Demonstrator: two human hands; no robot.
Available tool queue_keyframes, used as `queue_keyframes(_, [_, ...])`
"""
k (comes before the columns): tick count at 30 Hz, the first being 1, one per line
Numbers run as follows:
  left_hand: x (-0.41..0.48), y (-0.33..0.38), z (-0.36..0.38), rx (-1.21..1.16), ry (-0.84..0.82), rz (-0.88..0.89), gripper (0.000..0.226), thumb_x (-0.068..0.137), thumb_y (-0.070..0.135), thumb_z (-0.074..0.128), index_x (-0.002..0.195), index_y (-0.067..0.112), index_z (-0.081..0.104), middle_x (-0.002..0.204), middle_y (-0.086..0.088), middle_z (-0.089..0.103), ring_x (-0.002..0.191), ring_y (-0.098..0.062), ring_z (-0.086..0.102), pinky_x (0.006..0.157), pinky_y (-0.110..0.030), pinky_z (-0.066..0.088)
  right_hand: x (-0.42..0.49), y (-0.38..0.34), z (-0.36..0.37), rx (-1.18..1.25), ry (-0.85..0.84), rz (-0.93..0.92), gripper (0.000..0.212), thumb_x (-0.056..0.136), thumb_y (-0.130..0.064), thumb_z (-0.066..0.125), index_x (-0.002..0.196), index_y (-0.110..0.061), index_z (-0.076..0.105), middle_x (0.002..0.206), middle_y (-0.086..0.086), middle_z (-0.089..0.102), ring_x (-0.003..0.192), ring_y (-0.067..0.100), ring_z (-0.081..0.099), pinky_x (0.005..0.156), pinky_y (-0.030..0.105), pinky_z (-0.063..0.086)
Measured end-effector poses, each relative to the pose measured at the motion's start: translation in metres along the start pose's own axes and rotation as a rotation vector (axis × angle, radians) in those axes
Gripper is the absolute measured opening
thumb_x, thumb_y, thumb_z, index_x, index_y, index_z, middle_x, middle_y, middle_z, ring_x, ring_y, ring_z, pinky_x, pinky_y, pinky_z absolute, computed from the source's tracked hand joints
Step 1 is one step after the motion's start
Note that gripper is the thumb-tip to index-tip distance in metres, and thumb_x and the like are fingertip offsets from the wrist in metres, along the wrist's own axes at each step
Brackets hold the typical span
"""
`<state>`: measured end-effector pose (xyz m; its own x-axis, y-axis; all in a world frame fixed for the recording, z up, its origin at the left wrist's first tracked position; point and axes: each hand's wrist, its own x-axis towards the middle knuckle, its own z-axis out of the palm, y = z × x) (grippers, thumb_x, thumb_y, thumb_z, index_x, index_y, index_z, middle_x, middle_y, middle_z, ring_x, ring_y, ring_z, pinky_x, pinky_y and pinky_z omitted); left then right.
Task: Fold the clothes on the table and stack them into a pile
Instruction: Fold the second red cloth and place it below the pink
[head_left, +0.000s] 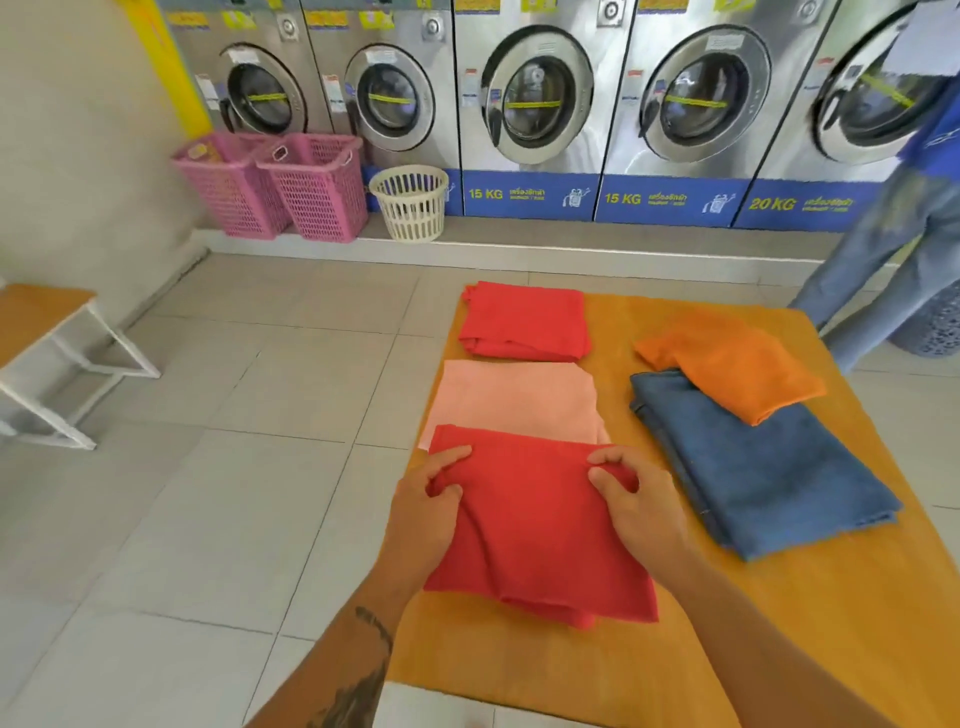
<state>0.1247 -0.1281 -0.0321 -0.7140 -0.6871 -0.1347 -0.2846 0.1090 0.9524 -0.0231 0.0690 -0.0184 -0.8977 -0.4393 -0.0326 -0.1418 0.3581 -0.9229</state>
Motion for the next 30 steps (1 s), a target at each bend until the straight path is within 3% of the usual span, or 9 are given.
queue_keyframes(3, [0.006, -0.022, -0.022, 0.133, -0.058, -0.078, 0.047, 0.093, 0.013, 0.054, 0.127, 0.045, 0.059, 0.137, 0.007, 0.049, 0.118, -0.011, 0.05, 0.102, -0.031, 0.043, -0.001, 0.004, 0.023, -0.097, -0.225, 0.128, 0.028, 0.088, -0.017, 0.068, 0.114, -0.029, 0.067, 0.119, -0.009, 0.062, 0.094, 0.006, 0.057, 0.082, 0.023, 0.046])
queue_keyframes(5, [0.006, -0.039, -0.029, 0.286, -0.168, -0.128, 0.053, 0.092, 0.016, 0.054, 0.139, 0.039, 0.049, 0.141, 0.002, 0.043, 0.122, -0.015, 0.046, 0.101, -0.028, 0.039, -0.006, 0.011, 0.032, -0.141, -0.345, 0.281, 0.047, 0.087, -0.016, 0.07, 0.132, -0.024, 0.058, 0.135, 0.0, 0.054, 0.109, 0.014, 0.056, 0.095, 0.032, 0.047])
queue_keyframes(7, [0.006, -0.049, -0.034, 0.356, -0.223, -0.126, 0.056, 0.092, 0.016, 0.053, 0.141, 0.04, 0.044, 0.14, 0.002, 0.041, 0.123, -0.017, 0.045, 0.102, -0.03, 0.041, -0.01, 0.014, 0.037, -0.248, -0.346, 0.282, 0.058, 0.087, -0.017, 0.07, 0.141, -0.024, 0.05, 0.144, 0.004, 0.046, 0.124, 0.019, 0.049, 0.103, 0.032, 0.04])
queue_keyframes(9, [0.008, -0.052, -0.037, 0.374, -0.231, -0.105, 0.055, 0.092, 0.019, 0.053, 0.141, 0.042, 0.043, 0.137, 0.002, 0.042, 0.123, -0.018, 0.046, 0.104, -0.035, 0.042, -0.013, 0.014, 0.04, -0.33, -0.35, 0.239, 0.065, 0.086, -0.018, 0.069, 0.146, -0.023, 0.044, 0.148, 0.006, 0.041, 0.131, 0.021, 0.043, 0.101, 0.026, 0.035])
queue_keyframes(13, [0.014, -0.054, -0.042, 0.416, -0.254, -0.067, 0.05, 0.094, 0.023, 0.05, 0.139, 0.045, 0.044, 0.14, 0.004, 0.046, 0.127, -0.021, 0.046, 0.107, -0.04, 0.041, -0.015, 0.016, 0.042, -0.365, -0.354, 0.265, 0.068, 0.085, -0.014, 0.067, 0.147, -0.027, 0.041, 0.147, 0.007, 0.04, 0.125, 0.022, 0.047, 0.094, 0.027, 0.04])
queue_keyframes(17, [0.012, -0.061, -0.046, 0.383, -0.315, -0.03, 0.049, 0.099, 0.022, 0.046, 0.142, 0.046, 0.042, 0.15, 0.006, 0.042, 0.131, -0.019, 0.045, 0.11, -0.04, 0.04, -0.022, 0.025, 0.041, -0.343, -0.329, 0.298, 0.062, 0.085, -0.01, 0.063, 0.139, -0.034, 0.047, 0.14, 0.004, 0.045, 0.107, 0.016, 0.051, 0.069, 0.02, 0.042])
queue_keyframes(20, [0.011, -0.064, -0.042, 0.366, -0.287, 0.009, 0.049, 0.1, 0.017, 0.044, 0.142, 0.042, 0.043, 0.149, 0.005, 0.042, 0.133, -0.018, 0.042, 0.112, -0.036, 0.035, -0.026, 0.032, 0.039, -0.333, -0.256, 0.281, 0.062, 0.084, -0.003, 0.055, 0.136, -0.037, 0.051, 0.14, 0.002, 0.048, 0.109, 0.016, 0.051, 0.072, 0.023, 0.043])
queue_keyframes(25, [0.015, -0.06, -0.028, 0.34, -0.255, 0.039, 0.049, 0.1, 0.012, 0.044, 0.142, 0.036, 0.046, 0.147, 0.005, 0.043, 0.134, -0.016, 0.04, 0.112, -0.03, 0.032, -0.018, 0.03, 0.033, -0.367, -0.206, 0.242, 0.063, 0.082, -0.003, 0.052, 0.139, -0.031, 0.052, 0.142, 0.001, 0.049, 0.12, 0.016, 0.049, 0.092, 0.029, 0.042])
queue_keyframes(30, [0.02, -0.058, -0.029, 0.383, -0.264, 0.012, 0.046, 0.097, 0.021, 0.049, 0.14, 0.038, 0.048, 0.14, 0.008, 0.047, 0.128, -0.015, 0.045, 0.108, -0.031, 0.036, -0.012, 0.03, 0.02, -0.342, -0.245, 0.248, 0.055, 0.086, -0.01, 0.059, 0.136, -0.032, 0.054, 0.14, -0.001, 0.05, 0.108, 0.011, 0.048, 0.079, 0.022, 0.041])
